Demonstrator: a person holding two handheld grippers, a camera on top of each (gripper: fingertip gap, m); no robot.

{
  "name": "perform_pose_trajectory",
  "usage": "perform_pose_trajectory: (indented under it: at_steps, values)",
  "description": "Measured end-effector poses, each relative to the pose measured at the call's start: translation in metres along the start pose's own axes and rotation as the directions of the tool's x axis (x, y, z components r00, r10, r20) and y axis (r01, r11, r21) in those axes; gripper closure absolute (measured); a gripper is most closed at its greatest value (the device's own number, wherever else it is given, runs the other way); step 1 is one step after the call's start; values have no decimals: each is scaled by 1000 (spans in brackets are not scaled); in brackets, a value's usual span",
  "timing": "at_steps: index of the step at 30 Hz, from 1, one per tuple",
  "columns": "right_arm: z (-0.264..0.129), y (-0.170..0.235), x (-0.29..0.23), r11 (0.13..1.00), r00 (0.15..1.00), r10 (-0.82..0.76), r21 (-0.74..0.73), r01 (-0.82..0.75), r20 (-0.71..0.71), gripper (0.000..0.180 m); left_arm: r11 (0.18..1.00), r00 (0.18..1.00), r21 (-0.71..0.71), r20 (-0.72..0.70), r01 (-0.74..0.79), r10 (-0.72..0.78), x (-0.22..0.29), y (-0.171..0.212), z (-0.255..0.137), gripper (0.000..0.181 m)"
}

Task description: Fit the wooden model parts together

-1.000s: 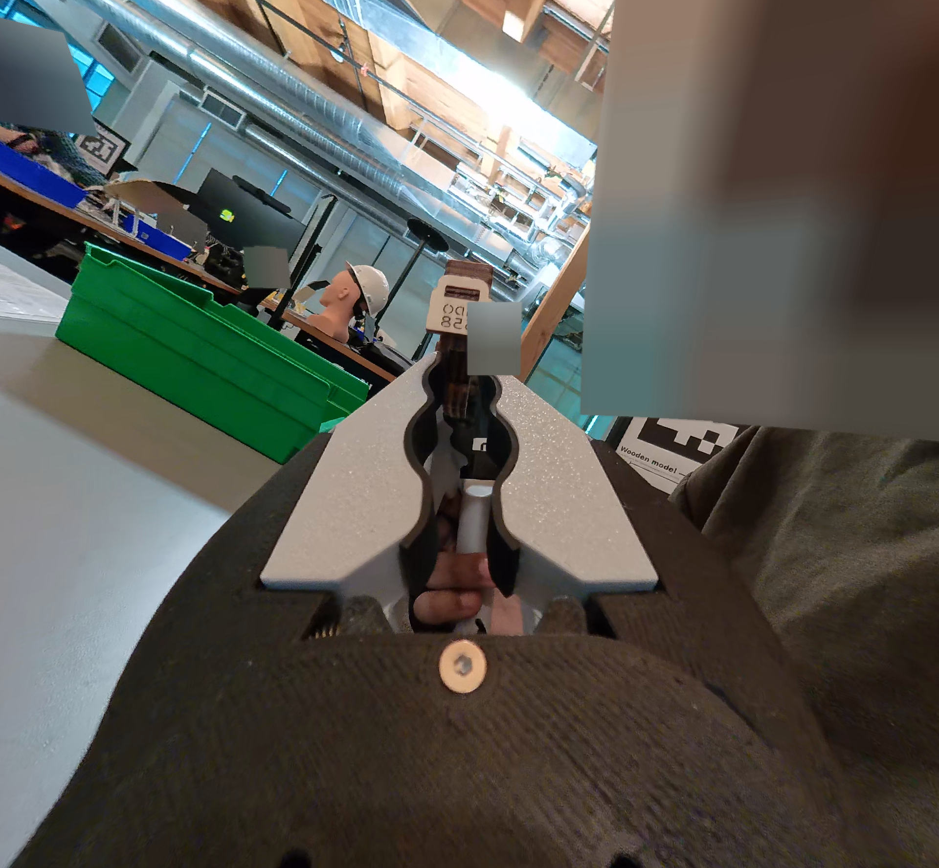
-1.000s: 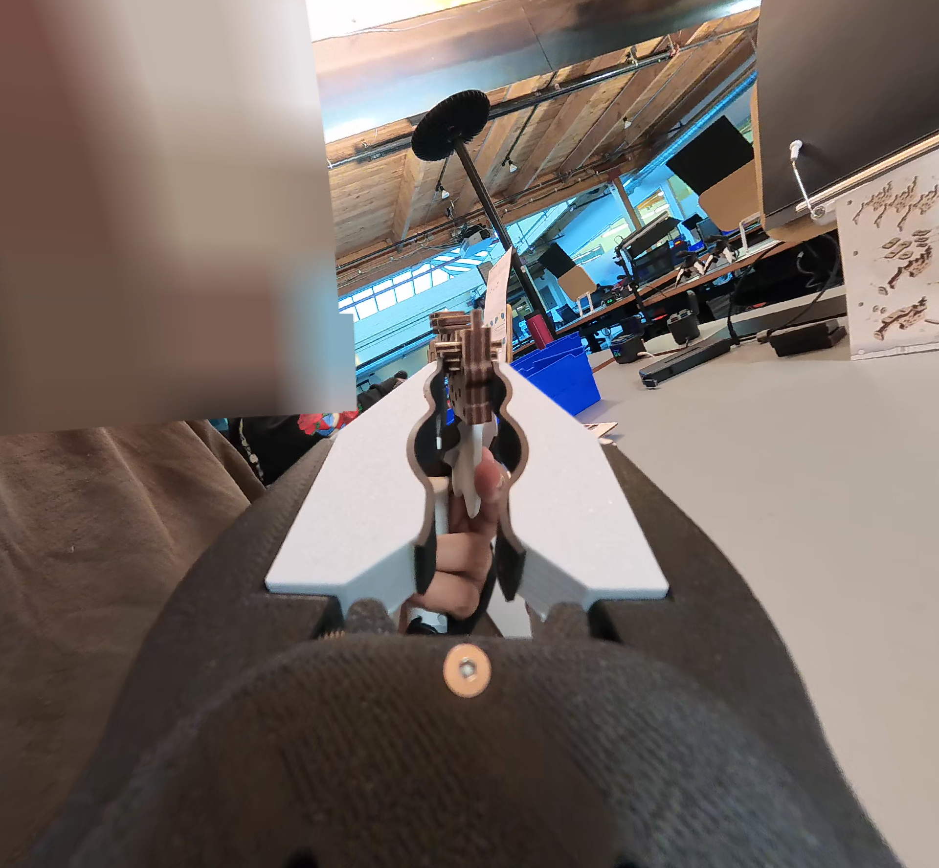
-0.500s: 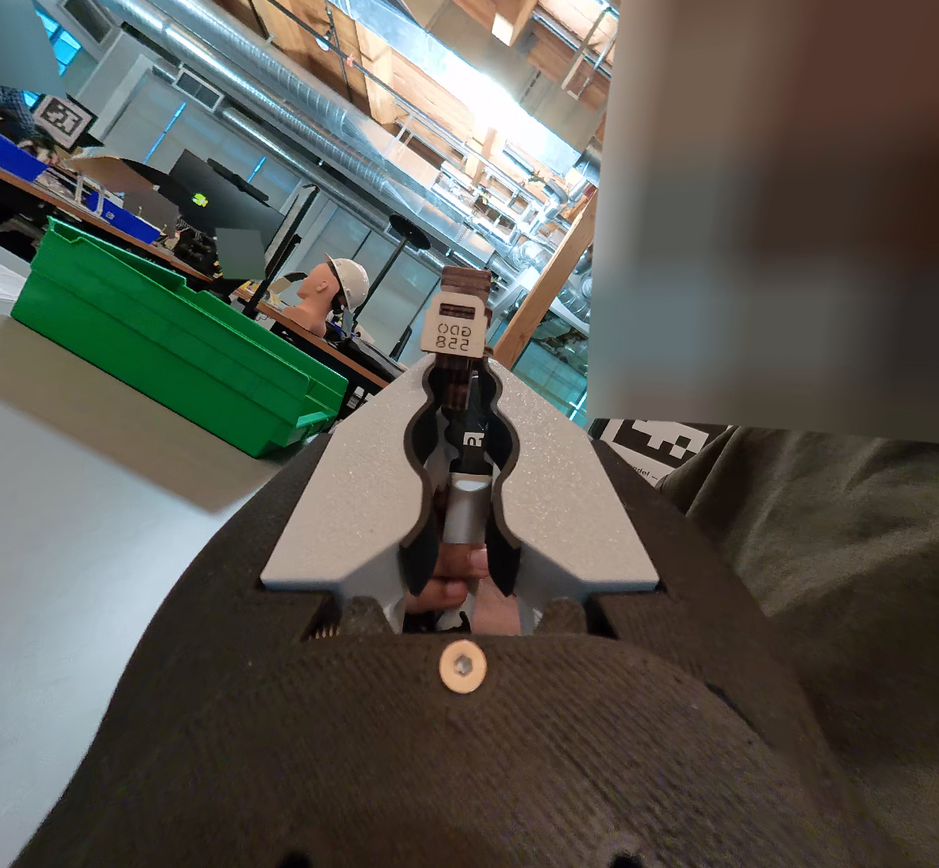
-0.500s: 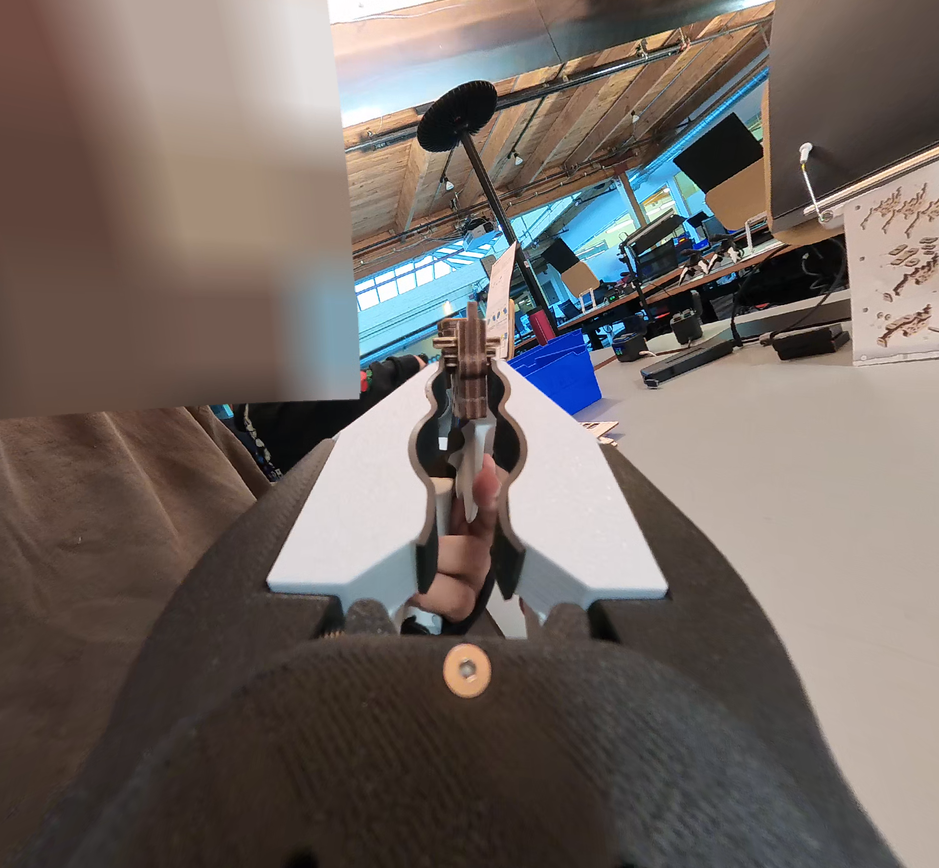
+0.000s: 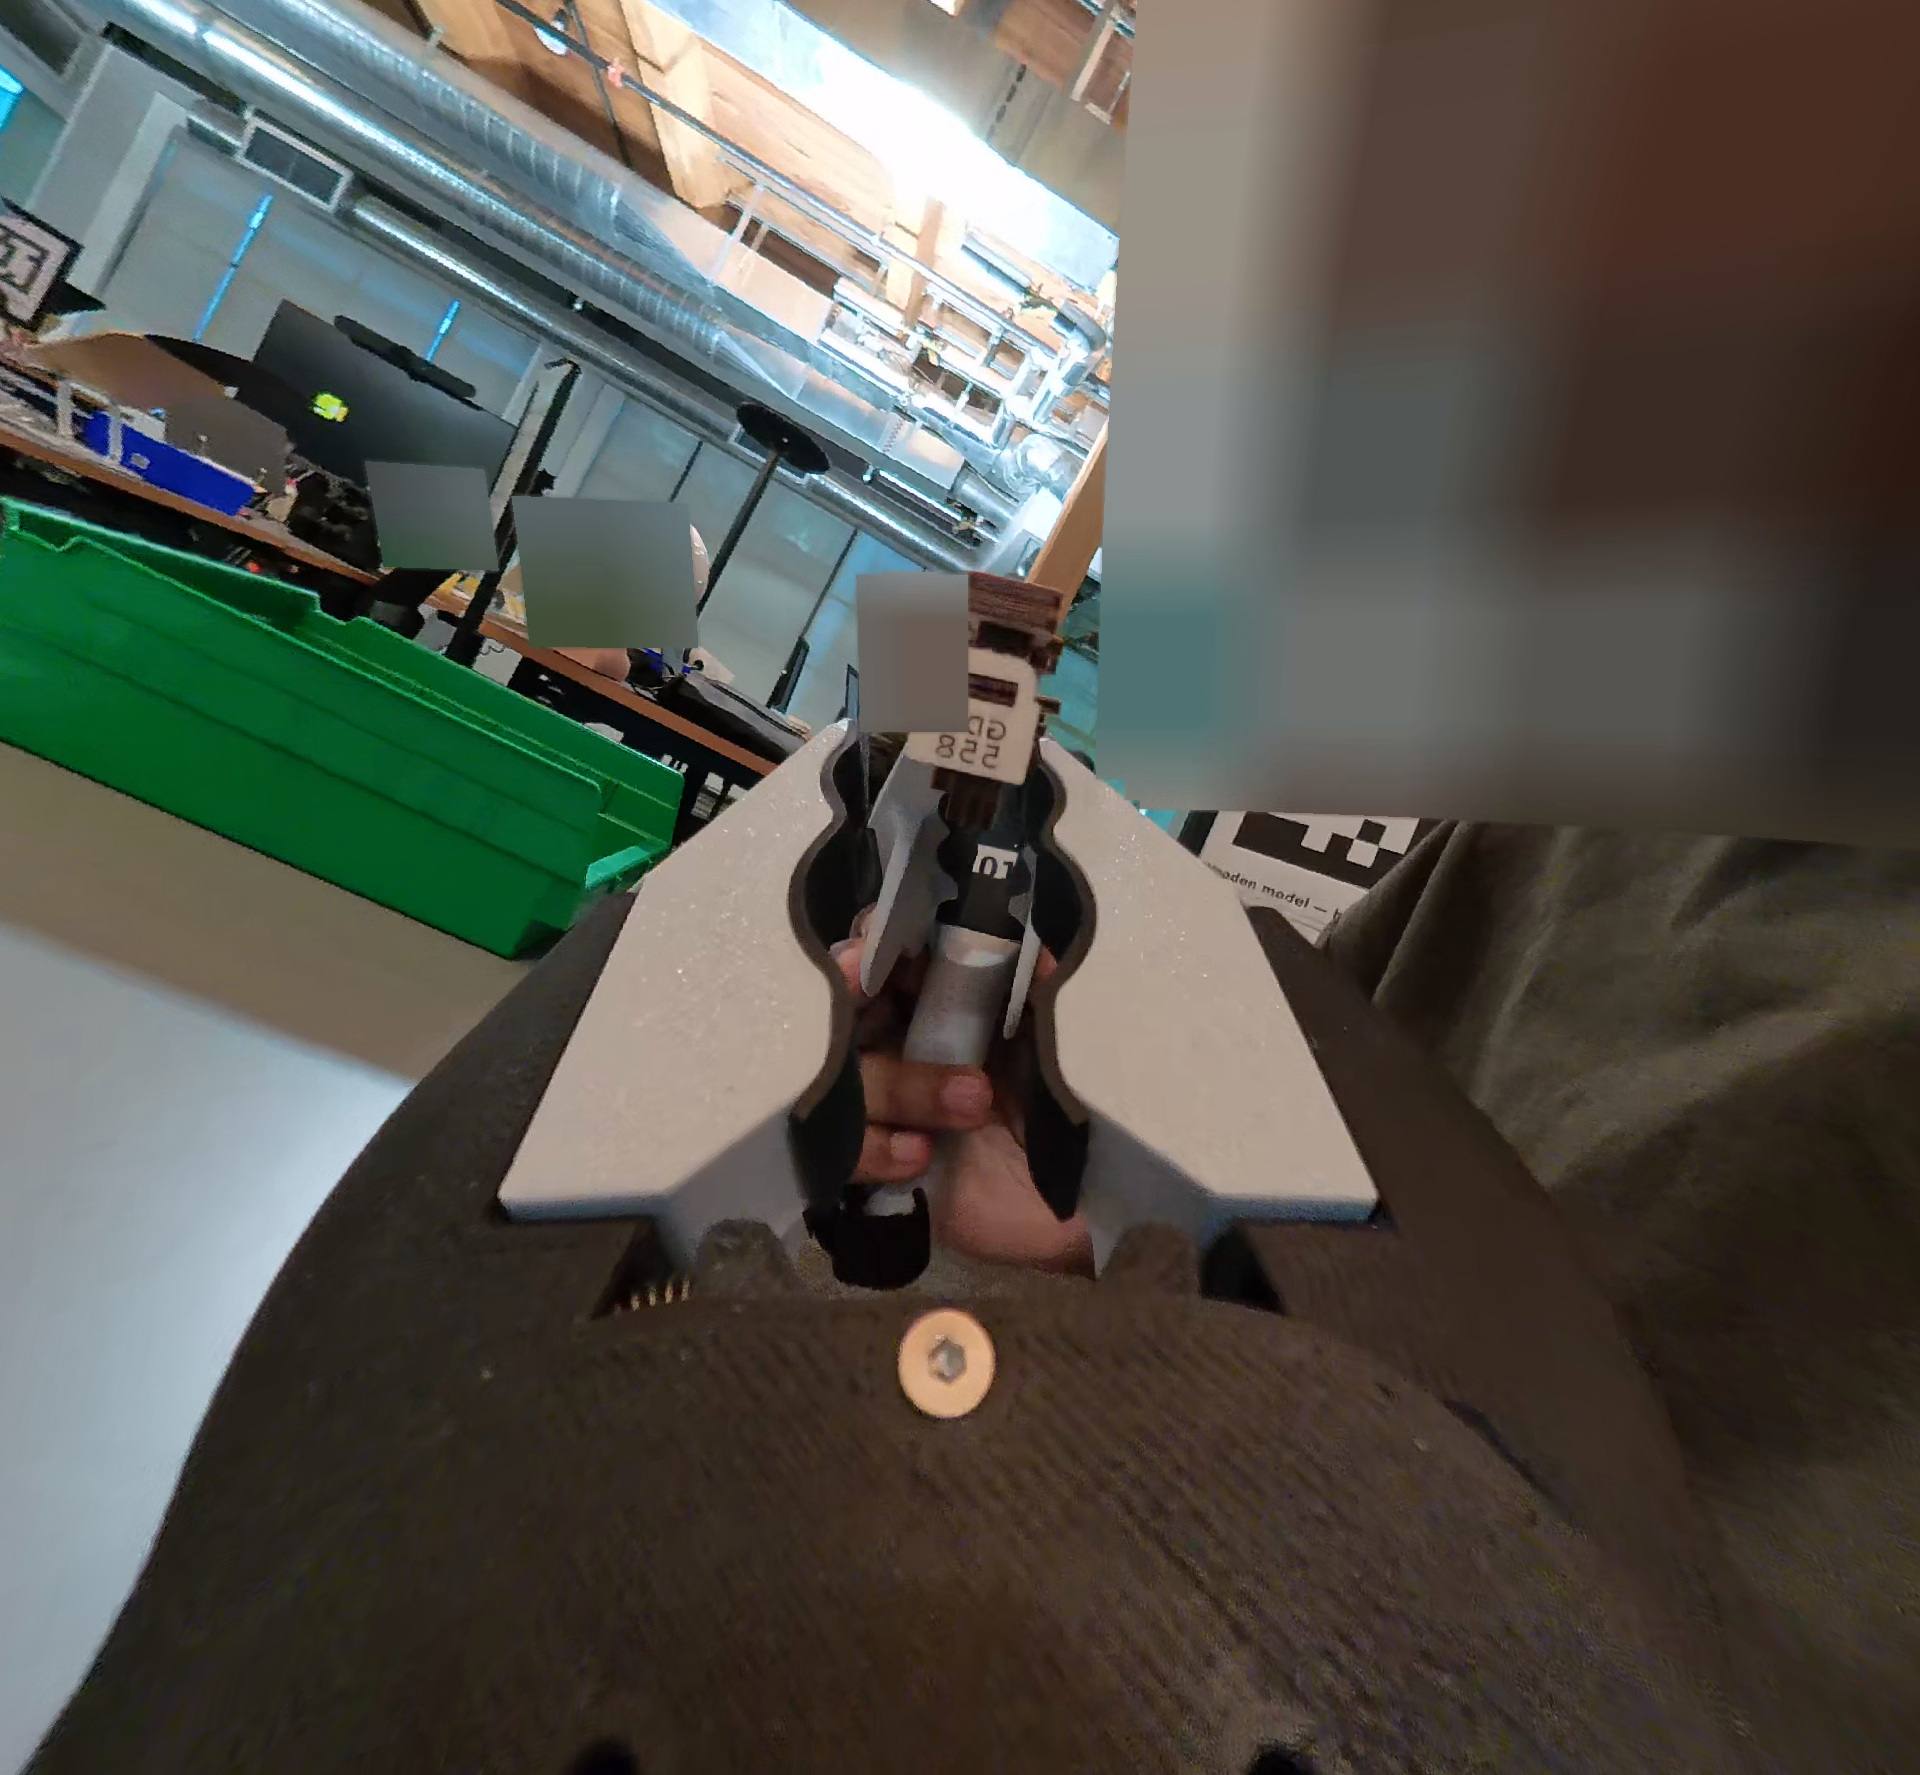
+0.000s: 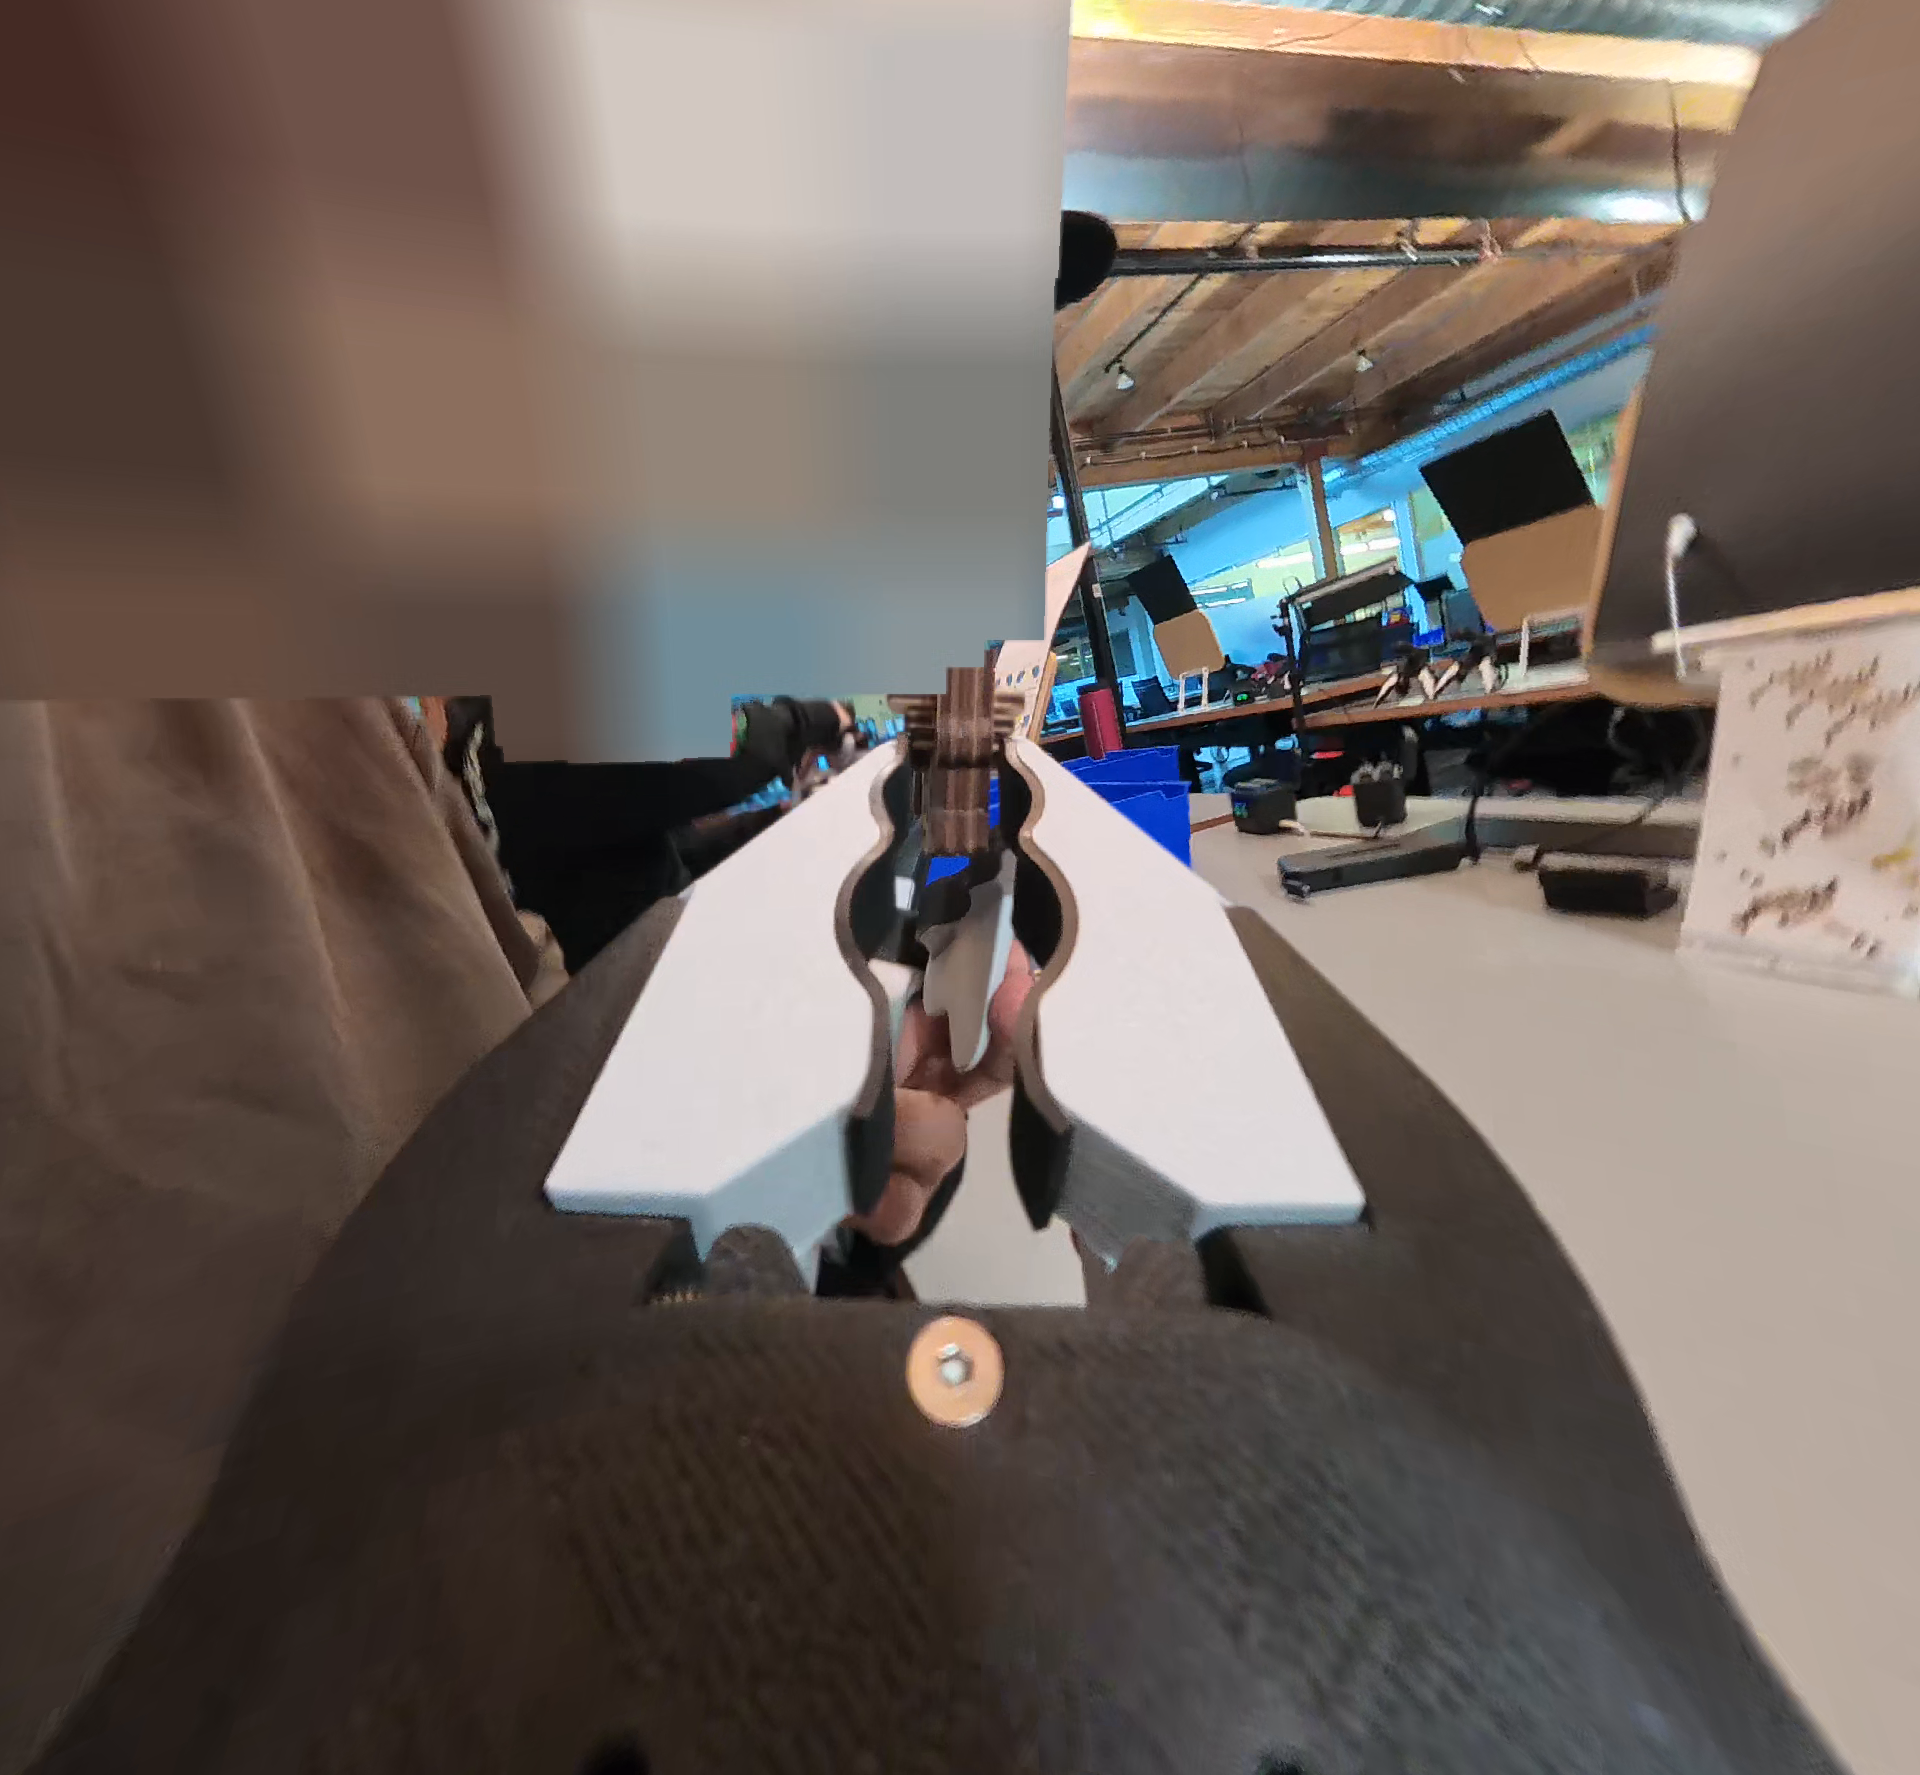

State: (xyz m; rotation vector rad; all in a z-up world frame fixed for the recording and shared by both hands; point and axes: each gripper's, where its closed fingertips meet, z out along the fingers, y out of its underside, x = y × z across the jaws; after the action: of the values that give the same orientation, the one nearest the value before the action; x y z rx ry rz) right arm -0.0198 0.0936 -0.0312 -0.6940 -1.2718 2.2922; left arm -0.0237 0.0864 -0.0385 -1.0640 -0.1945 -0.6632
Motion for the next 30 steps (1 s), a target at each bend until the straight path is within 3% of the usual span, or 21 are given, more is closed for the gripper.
perform_pose_trajectory:
  at_steps: [4, 9, 30]
  values:
    - [3, -2, -13, 993, 992, -117, -14, 118, 36, 165, 999, 998, -13, -49, -41, 40, 10, 0, 0, 154]
    - [2, -3, -18, 991, 990, -129, -14, 130, 63, 165, 998, 993, -27, -102, -62, 59, 19, 0, 1, 166]
    - [-2, 4, 3, 987, 985, 163, -10, -163, 60, 166, 999, 998, -43, -55, -10, 7, 4, 3, -1, 161]
